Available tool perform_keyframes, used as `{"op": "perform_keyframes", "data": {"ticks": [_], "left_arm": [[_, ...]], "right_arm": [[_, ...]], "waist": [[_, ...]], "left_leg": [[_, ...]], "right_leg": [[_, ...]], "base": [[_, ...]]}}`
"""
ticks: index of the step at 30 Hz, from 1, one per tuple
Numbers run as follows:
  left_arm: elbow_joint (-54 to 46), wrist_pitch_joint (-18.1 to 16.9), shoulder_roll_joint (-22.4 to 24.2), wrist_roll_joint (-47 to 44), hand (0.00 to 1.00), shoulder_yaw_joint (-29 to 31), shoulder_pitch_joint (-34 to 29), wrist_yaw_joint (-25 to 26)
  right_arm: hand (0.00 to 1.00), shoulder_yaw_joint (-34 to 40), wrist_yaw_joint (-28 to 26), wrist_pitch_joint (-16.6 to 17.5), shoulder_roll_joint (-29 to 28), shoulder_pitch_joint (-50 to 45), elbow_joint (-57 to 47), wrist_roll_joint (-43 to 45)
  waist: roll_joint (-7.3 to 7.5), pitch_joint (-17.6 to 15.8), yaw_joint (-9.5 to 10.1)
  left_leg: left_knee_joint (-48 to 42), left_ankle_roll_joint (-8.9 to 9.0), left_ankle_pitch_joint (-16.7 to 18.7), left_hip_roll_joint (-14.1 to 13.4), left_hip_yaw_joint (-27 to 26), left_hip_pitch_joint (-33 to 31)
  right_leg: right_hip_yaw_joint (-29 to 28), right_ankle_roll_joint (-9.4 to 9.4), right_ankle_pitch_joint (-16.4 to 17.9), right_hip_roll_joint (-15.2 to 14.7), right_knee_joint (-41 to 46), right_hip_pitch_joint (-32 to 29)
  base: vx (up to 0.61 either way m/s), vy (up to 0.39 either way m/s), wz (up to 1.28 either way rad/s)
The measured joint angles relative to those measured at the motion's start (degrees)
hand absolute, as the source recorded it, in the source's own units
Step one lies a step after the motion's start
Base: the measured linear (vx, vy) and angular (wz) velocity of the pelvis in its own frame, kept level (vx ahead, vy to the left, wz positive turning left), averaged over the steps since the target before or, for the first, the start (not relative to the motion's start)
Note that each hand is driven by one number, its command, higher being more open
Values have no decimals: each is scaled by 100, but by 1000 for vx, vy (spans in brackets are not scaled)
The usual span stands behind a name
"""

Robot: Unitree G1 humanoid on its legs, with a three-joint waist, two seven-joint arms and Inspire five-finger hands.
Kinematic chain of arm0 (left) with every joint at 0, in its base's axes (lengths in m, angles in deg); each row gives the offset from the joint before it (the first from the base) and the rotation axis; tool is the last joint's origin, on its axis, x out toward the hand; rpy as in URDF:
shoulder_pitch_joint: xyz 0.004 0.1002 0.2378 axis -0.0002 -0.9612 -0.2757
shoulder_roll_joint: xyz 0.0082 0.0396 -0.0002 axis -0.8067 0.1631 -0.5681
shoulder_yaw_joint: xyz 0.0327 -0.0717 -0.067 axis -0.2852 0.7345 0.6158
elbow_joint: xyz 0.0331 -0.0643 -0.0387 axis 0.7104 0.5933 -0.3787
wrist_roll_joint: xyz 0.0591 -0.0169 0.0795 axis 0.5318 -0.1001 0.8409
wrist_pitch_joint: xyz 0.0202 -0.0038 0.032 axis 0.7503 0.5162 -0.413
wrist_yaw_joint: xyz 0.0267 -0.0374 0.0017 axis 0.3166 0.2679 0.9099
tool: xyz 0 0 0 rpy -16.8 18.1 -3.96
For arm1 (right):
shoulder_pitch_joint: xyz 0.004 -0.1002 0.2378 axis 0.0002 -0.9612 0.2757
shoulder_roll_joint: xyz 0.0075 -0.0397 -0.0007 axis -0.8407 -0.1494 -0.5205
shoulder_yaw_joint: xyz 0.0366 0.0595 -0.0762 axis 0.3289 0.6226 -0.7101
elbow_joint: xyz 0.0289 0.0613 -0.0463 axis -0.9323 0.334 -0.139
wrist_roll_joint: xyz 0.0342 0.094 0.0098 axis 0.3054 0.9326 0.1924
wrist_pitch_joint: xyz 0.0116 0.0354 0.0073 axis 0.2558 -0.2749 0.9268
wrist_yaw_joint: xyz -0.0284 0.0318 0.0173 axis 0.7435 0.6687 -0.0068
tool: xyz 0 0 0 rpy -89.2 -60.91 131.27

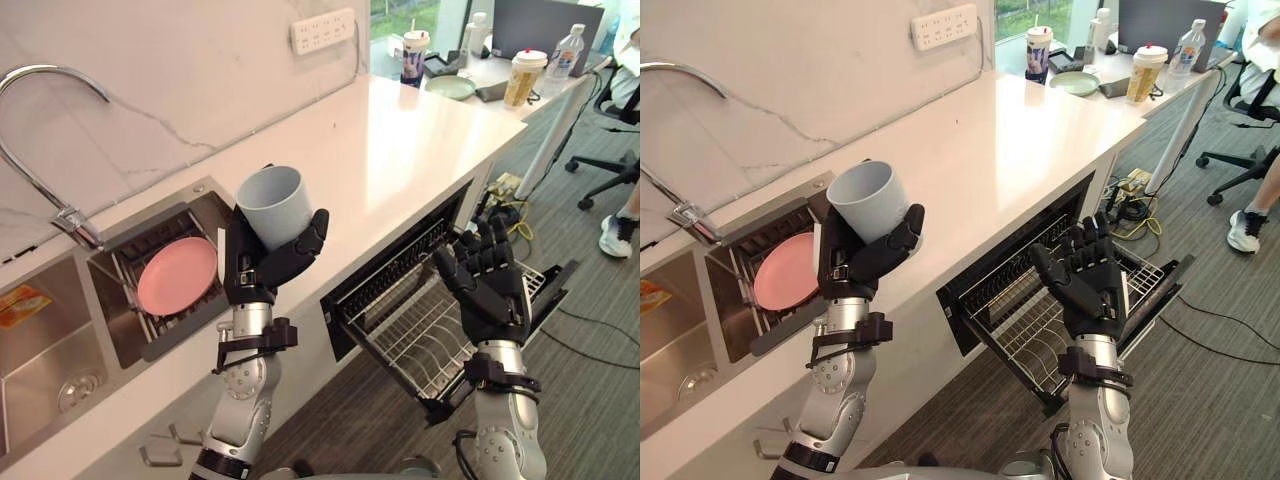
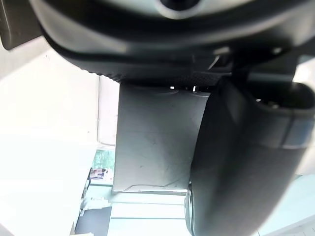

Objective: Walk over to the sink, pick up the cup, carry it to the dishwasher, place the cup inside the dishwasher, then close the dishwasher door

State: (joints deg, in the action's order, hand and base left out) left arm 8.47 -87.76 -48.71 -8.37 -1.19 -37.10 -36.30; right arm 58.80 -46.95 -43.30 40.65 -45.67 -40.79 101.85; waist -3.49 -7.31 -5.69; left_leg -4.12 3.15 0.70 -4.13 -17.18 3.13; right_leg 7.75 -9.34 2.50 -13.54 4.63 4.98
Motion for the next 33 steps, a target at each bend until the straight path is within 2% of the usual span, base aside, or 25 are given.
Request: {"op": "perform_keyframes", "data": {"ticks": [7,12,14,19,22,26,33], "left_arm": [[230,48,23,58,0,-109,107,336],[709,288,-27,770,0,-174,259,477],[887,362,-72,1263,0,-201,317,680],[1125,382,-159,2023,0,-203,570,1022],[1133,381,-207,2295,0,-207,635,1183],[1140,381,-219,2587,0,-286,676,1323],[1163,431,-274,2802,0,-861,921,1298]], "right_arm": [[100,-79,-425,-23,2,6,-9,249],[100,-263,-1001,-186,41,115,-49,528],[100,-433,-1310,-338,154,200,-123,820],[100,-600,-1668,-643,467,370,-257,954],[100,-721,-1621,-779,548,477,-257,965],[100,-1055,-1295,-982,696,632,-256,838],[100,-1488,-666,-1172,788,1033,-242,553]], "waist": [[85,44,6],[256,144,11],[318,184,25],[331,203,23],[335,211,23],[350,247,39],[395,309,56]], "left_leg": [[244,-35,-115,23,-66,39],[443,-93,-194,57,-166,101],[541,-108,-210,76,-249,158],[799,-135,-373,121,-269,263],[899,-137,-459,136,-276,293],[899,-123,-493,131,-279,293],[900,-102,-580,132,-212,282]], "right_leg": [[54,-82,-228,41,-250,0],[37,-95,-380,38,-397,-16],[25,-82,-417,38,-419,-46],[41,-71,-433,43,-422,-75],[44,-55,-444,68,-424,-97],[45,-40,-456,78,-451,-97],[112,-36,-462,77,-464,-56]], "base": [[-8,10,-5],[-55,16,-10],[-89,14,-18],[-54,1,-4],[-23,1,-1],[0,0,0],[-1,0,3]]}}
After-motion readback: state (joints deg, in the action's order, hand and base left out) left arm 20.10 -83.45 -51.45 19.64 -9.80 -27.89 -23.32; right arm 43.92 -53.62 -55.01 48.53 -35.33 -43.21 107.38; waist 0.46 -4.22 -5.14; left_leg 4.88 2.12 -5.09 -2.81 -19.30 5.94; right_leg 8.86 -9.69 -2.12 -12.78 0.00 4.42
